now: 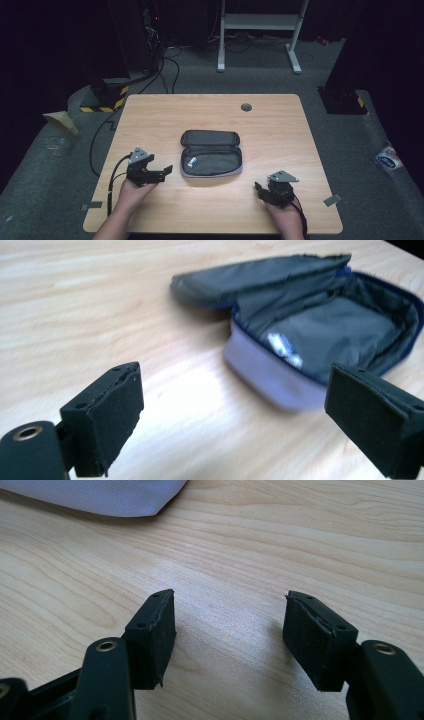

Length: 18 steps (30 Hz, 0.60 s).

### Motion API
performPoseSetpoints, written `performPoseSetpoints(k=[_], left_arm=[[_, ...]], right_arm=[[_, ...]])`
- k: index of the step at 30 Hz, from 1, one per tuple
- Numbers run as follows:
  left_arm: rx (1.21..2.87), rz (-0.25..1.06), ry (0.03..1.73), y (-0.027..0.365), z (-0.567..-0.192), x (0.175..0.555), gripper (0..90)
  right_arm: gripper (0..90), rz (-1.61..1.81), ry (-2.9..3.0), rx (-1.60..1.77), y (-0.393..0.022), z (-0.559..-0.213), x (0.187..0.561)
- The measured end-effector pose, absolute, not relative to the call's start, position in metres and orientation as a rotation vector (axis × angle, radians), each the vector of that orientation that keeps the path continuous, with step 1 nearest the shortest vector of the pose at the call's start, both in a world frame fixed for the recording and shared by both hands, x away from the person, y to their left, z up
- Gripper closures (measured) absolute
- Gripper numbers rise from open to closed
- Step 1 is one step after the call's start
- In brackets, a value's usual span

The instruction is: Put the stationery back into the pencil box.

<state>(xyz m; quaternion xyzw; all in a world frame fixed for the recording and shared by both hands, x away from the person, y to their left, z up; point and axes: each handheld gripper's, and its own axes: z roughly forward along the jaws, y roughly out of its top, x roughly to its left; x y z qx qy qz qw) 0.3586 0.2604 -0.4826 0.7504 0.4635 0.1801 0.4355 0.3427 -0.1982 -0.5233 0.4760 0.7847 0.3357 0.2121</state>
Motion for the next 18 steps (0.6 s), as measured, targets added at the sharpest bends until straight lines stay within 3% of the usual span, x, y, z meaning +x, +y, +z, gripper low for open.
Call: performPoseSetpoints(k=[14, 18], left_arm=[[2.129, 0.519, 1.160, 0.289, -0.526, 0.314, 8.6], [2.085, 0.508, 1.180, 0.292, -0.530, 0.312, 6.5]], right_arm=[[37.4, 0.929, 2.174, 1.326, -0.198, -0.523, 0.342], [37.4, 0.929, 2.172, 1.329, -0.197, -0.523, 0.342]])
